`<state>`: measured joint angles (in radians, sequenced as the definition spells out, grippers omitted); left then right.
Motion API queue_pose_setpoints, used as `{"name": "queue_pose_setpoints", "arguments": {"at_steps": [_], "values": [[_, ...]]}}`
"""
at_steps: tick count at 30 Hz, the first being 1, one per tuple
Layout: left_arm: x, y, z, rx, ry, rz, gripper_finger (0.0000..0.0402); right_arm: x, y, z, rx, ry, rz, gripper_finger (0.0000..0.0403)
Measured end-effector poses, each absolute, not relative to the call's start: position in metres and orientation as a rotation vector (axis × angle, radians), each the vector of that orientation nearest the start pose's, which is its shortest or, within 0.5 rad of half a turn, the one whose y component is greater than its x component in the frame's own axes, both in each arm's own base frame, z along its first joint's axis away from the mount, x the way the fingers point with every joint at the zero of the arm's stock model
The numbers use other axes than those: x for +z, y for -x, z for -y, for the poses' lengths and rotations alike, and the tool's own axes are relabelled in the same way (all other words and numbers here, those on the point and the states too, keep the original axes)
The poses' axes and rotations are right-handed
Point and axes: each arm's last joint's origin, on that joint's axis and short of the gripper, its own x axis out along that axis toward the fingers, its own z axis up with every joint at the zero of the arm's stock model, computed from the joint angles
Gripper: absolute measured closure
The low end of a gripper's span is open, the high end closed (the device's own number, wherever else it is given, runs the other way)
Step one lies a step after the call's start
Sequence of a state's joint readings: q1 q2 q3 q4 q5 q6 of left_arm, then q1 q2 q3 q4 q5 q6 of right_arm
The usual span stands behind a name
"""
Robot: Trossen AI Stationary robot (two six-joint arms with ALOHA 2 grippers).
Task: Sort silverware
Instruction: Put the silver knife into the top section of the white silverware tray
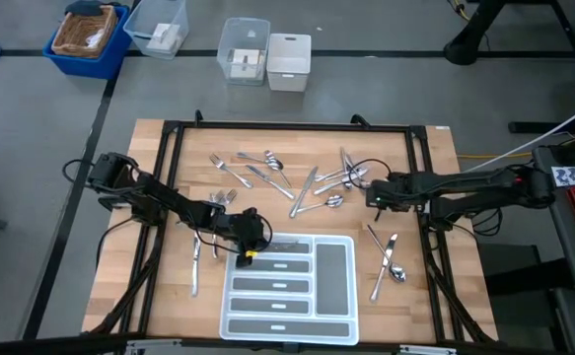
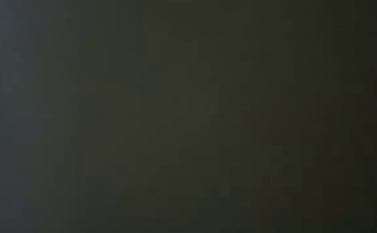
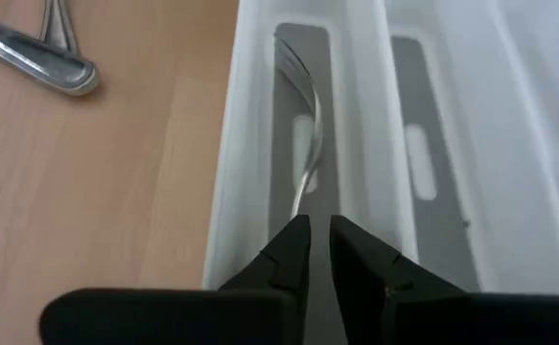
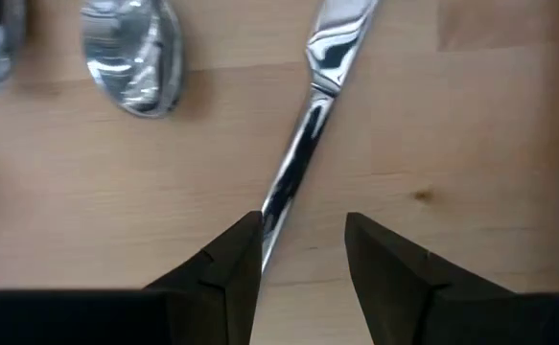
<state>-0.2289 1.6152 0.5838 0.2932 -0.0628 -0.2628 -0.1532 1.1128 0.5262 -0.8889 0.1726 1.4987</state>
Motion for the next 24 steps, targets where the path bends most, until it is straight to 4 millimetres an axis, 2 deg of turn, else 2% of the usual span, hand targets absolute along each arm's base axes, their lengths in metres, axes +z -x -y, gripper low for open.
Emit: {"name": "queue_pose_setpoints", "arguments": {"at_steps": [7, 17, 24], "values": [[0.135, -0.273, 0.062, -0.069, 0.166, -0.681, 0.035, 0.154, -0.149, 0.029, -1.38, -1.199, -0.949, 0.0249], [0.159, -0.27, 0.061, -0.074, 0.197, -0.585, 0.0361, 0.154, -0.15, 0.031, -1.476, -1.231, -0.817, 0.0249], [0.172, -0.267, 0.059, -0.086, 0.177, -0.536, 0.0363, 0.137, -0.147, 0.031, -1.483, -1.314, -0.704, 0.0249]]}}
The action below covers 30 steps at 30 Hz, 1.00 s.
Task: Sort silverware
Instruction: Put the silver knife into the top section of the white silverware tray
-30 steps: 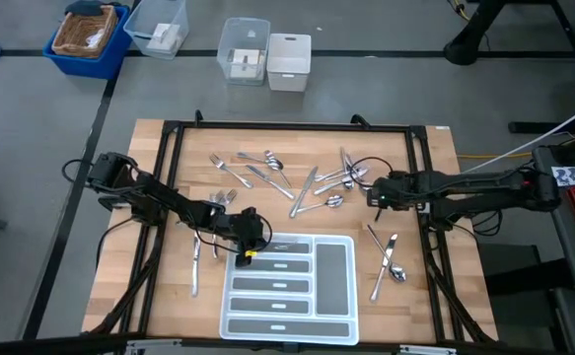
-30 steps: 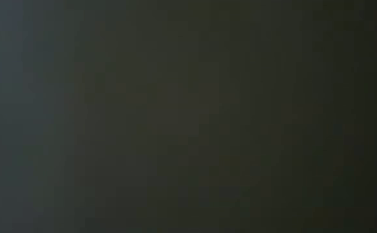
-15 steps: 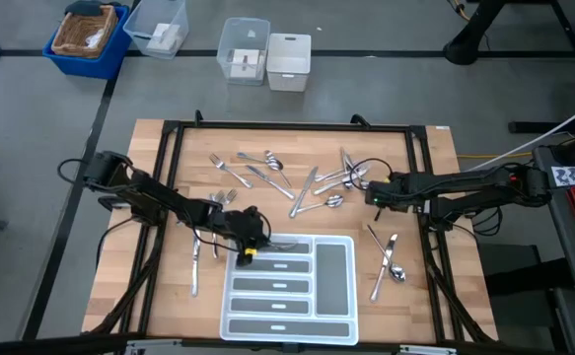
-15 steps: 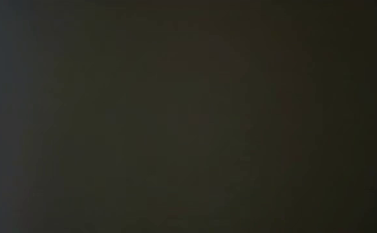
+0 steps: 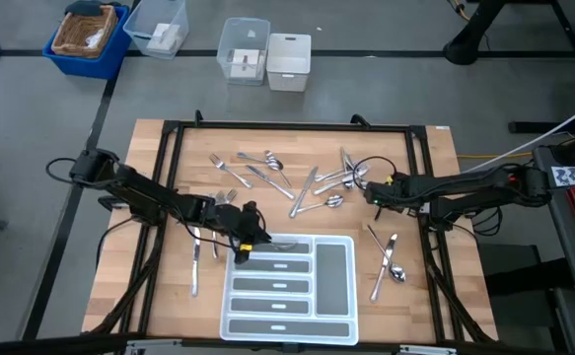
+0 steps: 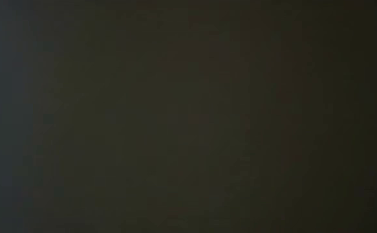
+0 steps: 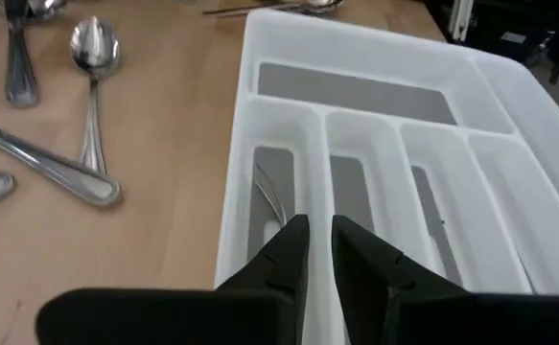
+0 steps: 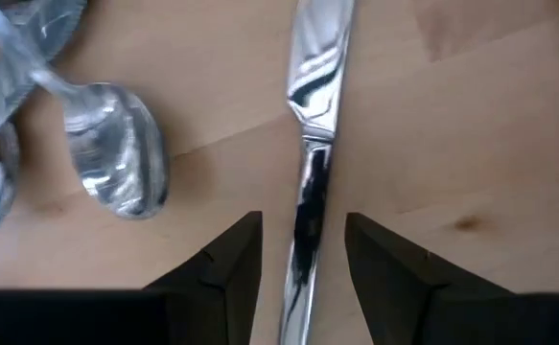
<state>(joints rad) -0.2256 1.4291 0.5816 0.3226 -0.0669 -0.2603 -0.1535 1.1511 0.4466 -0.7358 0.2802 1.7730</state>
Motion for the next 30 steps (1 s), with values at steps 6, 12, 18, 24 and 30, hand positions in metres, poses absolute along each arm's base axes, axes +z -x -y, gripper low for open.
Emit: {"name": "queue_pose_setpoints", "arguments": {"at_steps": [6, 12, 18, 24, 30], "values": [[0.177, -0.266, 0.059, -0.096, 0.153, -0.516, 0.0363, 0.129, -0.141, 0.031, -1.538, -1.328, -0.651, 0.0249], [0.177, -0.266, 0.059, -0.1, 0.134, -0.522, 0.0363, 0.125, -0.137, 0.03, -1.556, -1.312, -0.664, 0.0272], [0.177, -0.266, 0.059, -0.103, 0.122, -0.521, 0.0364, 0.124, -0.135, 0.029, -1.543, -1.311, -0.722, 0.0334], [0.175, -0.265, 0.059, -0.101, 0.12, -0.535, 0.0364, 0.123, -0.135, 0.027, -1.465, -1.282, -0.833, 0.0363], [0.174, -0.264, 0.059, -0.091, 0.148, -0.551, 0.0364, 0.123, -0.135, 0.027, -1.399, -1.234, -0.906, 0.0346]]}}
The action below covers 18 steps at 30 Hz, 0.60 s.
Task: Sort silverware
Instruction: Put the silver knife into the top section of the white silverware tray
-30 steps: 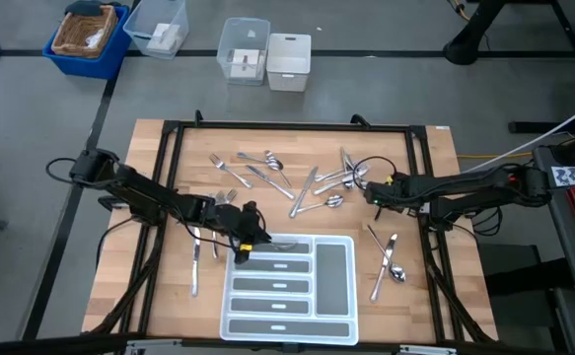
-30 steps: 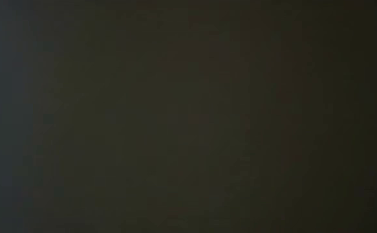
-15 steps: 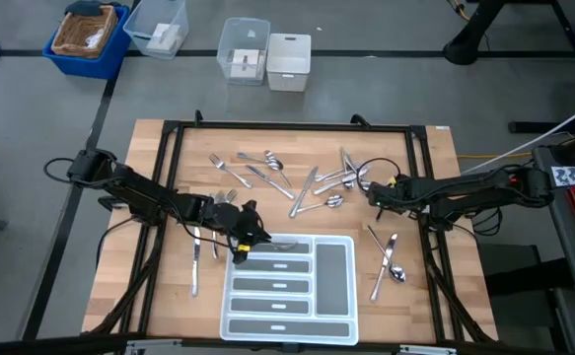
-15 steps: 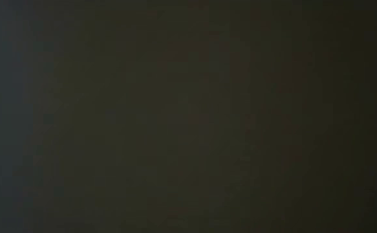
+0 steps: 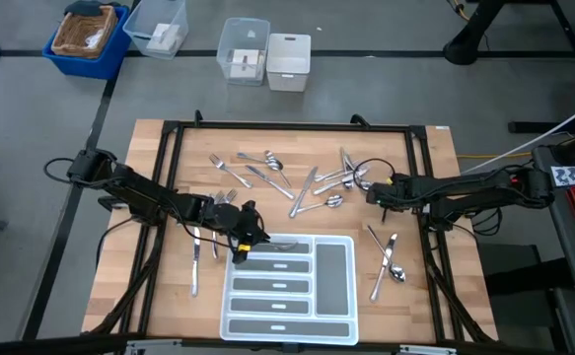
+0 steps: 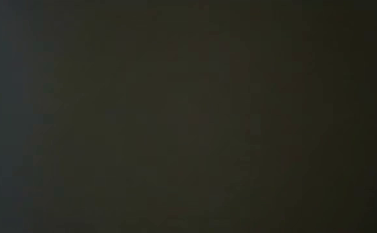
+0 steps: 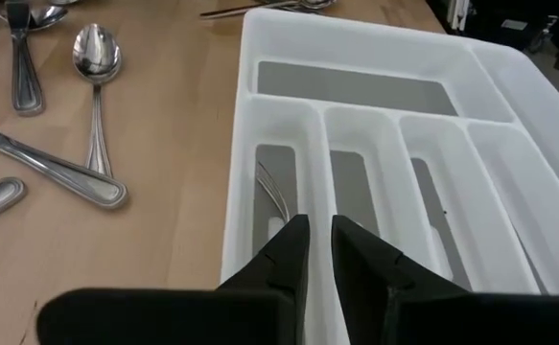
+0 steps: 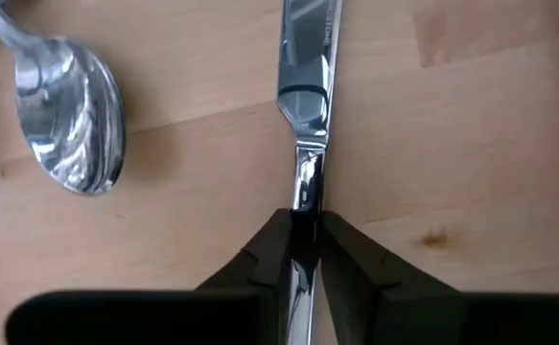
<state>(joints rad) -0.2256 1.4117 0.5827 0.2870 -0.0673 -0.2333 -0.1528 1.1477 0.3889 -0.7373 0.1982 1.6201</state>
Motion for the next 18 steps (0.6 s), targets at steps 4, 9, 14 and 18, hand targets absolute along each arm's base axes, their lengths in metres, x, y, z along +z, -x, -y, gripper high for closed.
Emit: {"name": "queue_pose_setpoints", "arguments": {"at_steps": [4, 9, 14, 18], "values": [[0.174, -0.264, 0.059, -0.089, 0.148, -0.551, 0.0364, 0.123, -0.136, 0.027, -1.392, -1.228, -0.912, 0.0348], [0.174, -0.264, 0.058, -0.083, 0.149, -0.549, 0.0364, 0.126, -0.138, 0.027, -1.33, -1.179, -0.963, 0.0356], [0.174, -0.264, 0.058, -0.082, 0.151, -0.55, 0.0364, 0.135, -0.147, 0.027, -1.257, -1.16, -0.985, 0.0357], [0.174, -0.264, 0.058, -0.075, 0.176, -0.55, 0.0364, 0.14, -0.154, 0.026, -1.184, -1.221, -0.998, 0.0358]]}}
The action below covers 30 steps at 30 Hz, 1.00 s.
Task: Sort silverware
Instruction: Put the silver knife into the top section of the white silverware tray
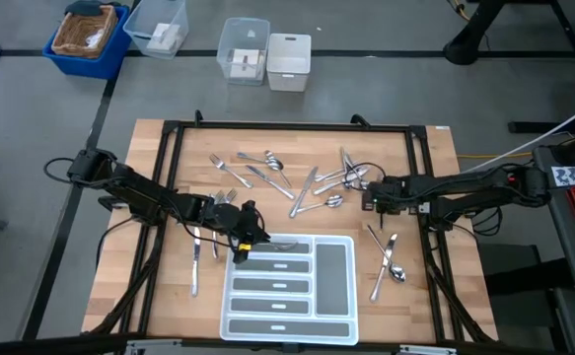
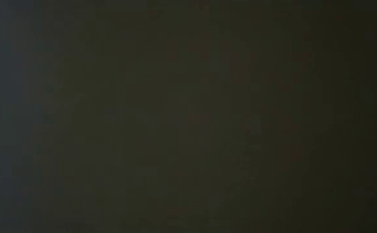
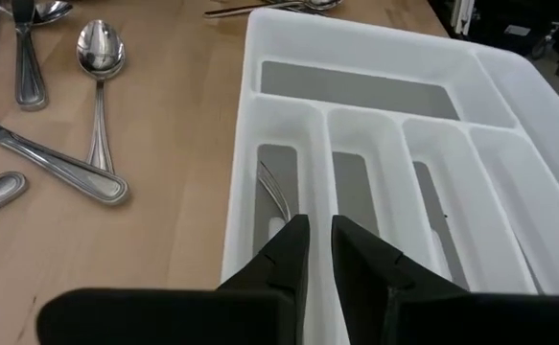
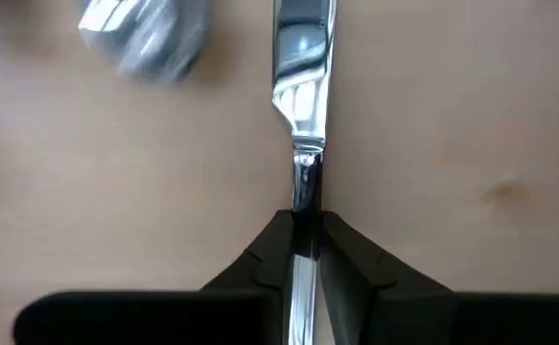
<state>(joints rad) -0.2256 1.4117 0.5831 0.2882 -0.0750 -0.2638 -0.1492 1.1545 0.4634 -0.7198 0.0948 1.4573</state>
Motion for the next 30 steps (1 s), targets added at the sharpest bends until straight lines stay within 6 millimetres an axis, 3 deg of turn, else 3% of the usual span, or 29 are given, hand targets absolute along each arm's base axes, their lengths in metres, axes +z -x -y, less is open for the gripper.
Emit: {"name": "queue_pose_setpoints", "arguments": {"at_steps": [19, 30], "values": [[0.174, -0.264, 0.058, -0.066, 0.203, -0.56, 0.0364, 0.142, -0.153, 0.026, -1.192, -1.225, -1.012, 0.0359], [0.173, -0.264, 0.058, -0.066, 0.198, -0.567, 0.0364, 0.18, -0.156, 0.029, -1.315, -1.108, -1.043, 0.0359]]}}
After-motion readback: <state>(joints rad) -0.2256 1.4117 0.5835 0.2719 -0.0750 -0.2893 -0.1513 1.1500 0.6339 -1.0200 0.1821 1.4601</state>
